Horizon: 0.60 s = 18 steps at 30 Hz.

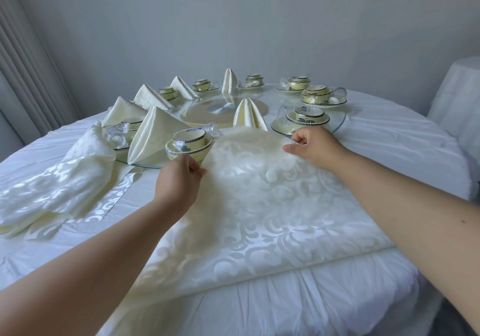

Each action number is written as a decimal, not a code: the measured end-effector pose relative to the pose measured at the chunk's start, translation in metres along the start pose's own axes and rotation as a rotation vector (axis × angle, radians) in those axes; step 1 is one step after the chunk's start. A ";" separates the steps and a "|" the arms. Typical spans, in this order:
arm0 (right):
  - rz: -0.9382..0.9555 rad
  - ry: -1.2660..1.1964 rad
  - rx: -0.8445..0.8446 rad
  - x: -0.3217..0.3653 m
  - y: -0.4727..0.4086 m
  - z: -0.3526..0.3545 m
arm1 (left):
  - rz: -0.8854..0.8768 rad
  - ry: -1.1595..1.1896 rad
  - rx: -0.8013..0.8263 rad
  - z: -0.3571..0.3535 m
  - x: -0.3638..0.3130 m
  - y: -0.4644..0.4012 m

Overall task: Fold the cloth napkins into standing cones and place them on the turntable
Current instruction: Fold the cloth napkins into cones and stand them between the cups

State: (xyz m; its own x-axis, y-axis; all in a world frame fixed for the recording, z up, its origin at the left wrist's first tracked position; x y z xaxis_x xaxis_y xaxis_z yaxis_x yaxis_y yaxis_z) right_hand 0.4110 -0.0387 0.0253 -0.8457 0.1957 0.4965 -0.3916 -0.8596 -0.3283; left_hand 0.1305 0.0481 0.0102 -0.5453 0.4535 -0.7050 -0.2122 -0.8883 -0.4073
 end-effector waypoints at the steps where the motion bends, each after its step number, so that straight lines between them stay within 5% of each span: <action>1: -0.025 0.040 0.000 -0.002 -0.003 -0.003 | 0.008 0.000 0.005 -0.003 -0.001 0.000; 7: -0.105 0.374 0.093 0.000 -0.002 -0.015 | -0.180 -0.125 -0.009 0.006 -0.031 0.020; 10: -0.029 0.557 0.024 0.031 0.025 -0.002 | -0.335 -0.110 0.262 0.016 -0.052 0.071; 13: 0.147 0.388 0.027 0.073 0.081 -0.002 | -0.455 -0.220 0.451 0.020 -0.058 0.139; 18: 0.237 0.210 0.462 0.109 0.171 -0.041 | -0.314 -0.382 0.768 0.002 -0.030 0.184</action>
State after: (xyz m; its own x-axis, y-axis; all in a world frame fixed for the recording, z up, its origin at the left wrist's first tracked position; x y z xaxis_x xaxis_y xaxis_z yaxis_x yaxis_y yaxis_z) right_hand 0.2368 -0.1447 -0.0093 -0.9637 0.0215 0.2660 -0.0229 -0.9997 -0.0021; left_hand 0.1059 -0.1295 -0.0423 -0.5738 0.7492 -0.3308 -0.8029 -0.5943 0.0468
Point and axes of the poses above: each hand's wrist, its own y-axis away from the middle knuckle, its own z-axis out of the back of the hand, x = y × z, the point moved 5 cm from there along -y, towards the middle knuckle, and after that the axes turned 14 degrees about y, right-handed, at the moved point
